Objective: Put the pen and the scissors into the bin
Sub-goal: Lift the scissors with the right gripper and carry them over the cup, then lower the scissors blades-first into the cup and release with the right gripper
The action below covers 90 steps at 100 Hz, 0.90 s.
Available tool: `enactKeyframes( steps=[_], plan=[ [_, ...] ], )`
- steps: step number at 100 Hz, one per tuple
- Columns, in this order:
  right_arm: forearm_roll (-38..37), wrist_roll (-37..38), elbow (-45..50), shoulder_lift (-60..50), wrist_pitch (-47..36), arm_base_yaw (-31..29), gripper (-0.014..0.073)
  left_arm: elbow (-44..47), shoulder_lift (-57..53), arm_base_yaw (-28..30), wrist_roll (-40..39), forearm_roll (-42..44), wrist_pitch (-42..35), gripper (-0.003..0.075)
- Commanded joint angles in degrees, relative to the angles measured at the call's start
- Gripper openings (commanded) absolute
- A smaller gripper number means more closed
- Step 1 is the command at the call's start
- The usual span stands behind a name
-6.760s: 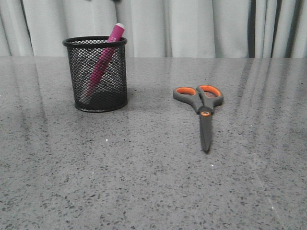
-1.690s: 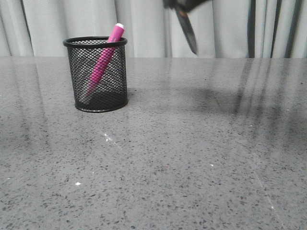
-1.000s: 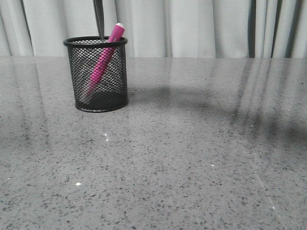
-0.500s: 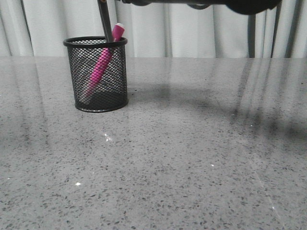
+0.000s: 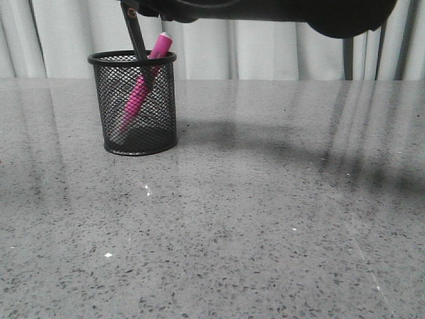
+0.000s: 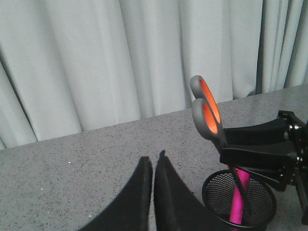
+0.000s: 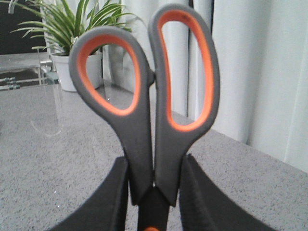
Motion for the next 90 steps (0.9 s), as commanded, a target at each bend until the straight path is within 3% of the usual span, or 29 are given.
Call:
enactKeyframes(
  steps=[1, 90],
  plan=[
    [-0.2, -0.8, -0.7, -2.8, -5.0, -0.1, -0.0074, -1.5, -0.4, 0.1, -0.7, -1.1, -4.3, -0.0022],
    [-2.4, -0.7, 2.6, -2.8, -4.7, 0.0, -0.0074, -1.5, -0.4, 0.1, -0.7, -1.1, -4.3, -0.0022]
  ],
)
